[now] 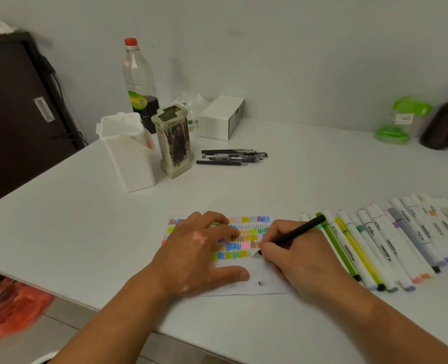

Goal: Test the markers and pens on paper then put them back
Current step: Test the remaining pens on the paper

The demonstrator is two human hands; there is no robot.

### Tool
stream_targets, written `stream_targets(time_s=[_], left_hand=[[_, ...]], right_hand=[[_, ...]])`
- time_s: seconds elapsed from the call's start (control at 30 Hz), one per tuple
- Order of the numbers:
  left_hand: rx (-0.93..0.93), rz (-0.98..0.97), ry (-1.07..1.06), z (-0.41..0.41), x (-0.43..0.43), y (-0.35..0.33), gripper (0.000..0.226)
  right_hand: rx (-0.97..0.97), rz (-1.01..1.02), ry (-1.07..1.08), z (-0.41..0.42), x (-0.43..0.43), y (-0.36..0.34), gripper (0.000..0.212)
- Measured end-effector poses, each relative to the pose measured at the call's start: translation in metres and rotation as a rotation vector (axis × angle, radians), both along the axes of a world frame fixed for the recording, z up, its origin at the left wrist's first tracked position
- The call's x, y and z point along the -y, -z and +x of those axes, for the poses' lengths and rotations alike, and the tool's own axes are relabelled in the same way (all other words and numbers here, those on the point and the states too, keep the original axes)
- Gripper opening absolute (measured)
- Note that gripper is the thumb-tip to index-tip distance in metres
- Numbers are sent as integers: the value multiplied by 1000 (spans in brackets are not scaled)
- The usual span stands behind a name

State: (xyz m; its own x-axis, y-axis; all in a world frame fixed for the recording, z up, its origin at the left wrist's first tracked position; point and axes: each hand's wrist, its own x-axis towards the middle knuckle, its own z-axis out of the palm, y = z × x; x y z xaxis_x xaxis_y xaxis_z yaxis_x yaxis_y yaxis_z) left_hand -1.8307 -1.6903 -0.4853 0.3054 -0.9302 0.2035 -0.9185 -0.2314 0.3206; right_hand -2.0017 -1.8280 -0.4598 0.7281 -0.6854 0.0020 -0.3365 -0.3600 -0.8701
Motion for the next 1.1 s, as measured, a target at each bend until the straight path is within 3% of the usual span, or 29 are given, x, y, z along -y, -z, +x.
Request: stream_targets(time_s=[0.3,0.4,0.47,0.57,0.77,0.9,1.1], left_hand=[[3,22,-4,-2,0,-4,85],[-67,-30,-35,-2,-2,-3,62],[-228,-114,-101,-1,-1,-4,35],[-402,-230,-214,2,-1,-5,29],[-318,-390,-119,-1,-5,-10,27],[-413,-400,-94,-1,-7,-11,17],[-457,-428,-71,-2,-7,-10,17]], right_hand=[[-15,-71,21,0,2,1,12],[20,-90,58,-3,4,3,14],[119,-20,101,-4,7,4,19],[275,148,104,-5,10,3,28],[390,256,-13,-5,12,1,6],[490,375,-62,-7,16,1,11],[504,365,-90,-7,14,-2,8]])
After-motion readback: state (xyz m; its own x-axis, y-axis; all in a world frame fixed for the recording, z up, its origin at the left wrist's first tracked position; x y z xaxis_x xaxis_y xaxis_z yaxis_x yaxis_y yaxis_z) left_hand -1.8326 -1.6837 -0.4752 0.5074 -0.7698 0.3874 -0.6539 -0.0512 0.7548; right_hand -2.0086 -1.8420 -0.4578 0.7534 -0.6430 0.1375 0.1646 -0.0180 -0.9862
